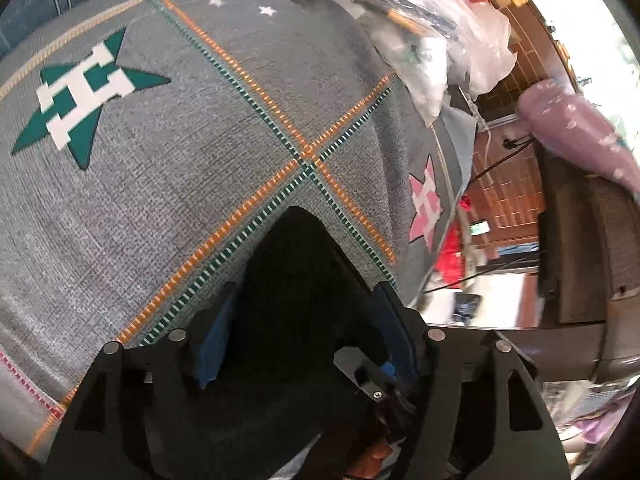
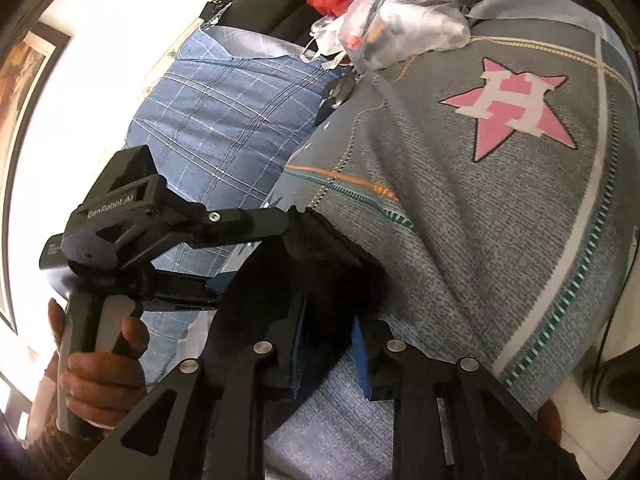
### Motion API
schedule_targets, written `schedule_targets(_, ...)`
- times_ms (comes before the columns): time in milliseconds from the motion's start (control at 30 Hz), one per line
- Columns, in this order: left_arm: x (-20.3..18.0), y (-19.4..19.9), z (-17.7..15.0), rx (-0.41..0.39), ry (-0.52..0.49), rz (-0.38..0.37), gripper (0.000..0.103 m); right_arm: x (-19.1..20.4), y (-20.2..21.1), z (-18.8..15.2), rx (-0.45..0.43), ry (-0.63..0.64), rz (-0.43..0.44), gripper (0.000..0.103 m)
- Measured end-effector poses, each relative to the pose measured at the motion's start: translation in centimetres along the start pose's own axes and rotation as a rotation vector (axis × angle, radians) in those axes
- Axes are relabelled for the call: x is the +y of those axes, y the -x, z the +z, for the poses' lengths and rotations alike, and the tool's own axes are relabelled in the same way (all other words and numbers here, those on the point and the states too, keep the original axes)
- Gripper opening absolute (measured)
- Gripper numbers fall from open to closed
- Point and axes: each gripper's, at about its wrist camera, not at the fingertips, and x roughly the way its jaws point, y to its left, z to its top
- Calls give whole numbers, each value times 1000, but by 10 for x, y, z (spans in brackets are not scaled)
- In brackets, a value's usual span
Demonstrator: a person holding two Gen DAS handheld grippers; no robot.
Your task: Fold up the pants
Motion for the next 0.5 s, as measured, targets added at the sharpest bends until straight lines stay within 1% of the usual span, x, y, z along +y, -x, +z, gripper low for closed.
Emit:
schedule_targets(33,1,1,-2,-17,10,10,47,-1,0,0,4,-3,7,18)
schedule_targets(67,3,1,-4,-24,26,17,20,-1,0,0,9,-5,11,14)
schedule_targets(100,10,1,-7,-20,49,25,11,0,0,1,13,1,10,12)
schedule_targets(133,18,3,-9,-18,85,2,12,3,2,1,10,16,9,11)
schedule_targets(200,32,15,-16,-41,164,-81,11,16,9,0,-3,82,4,10)
schedule_targets(267,35,31,-24,-74,168,-111,11,36,18,-1,-23,176,-3,10)
schedule_targets(367,34,57,-38,-125,168,-145,11,69,33,-5,-44,297,10,10)
schedule_targets(500,42,90,-65,-189,178,-173,12,117,45,-22,-62,478,23,10)
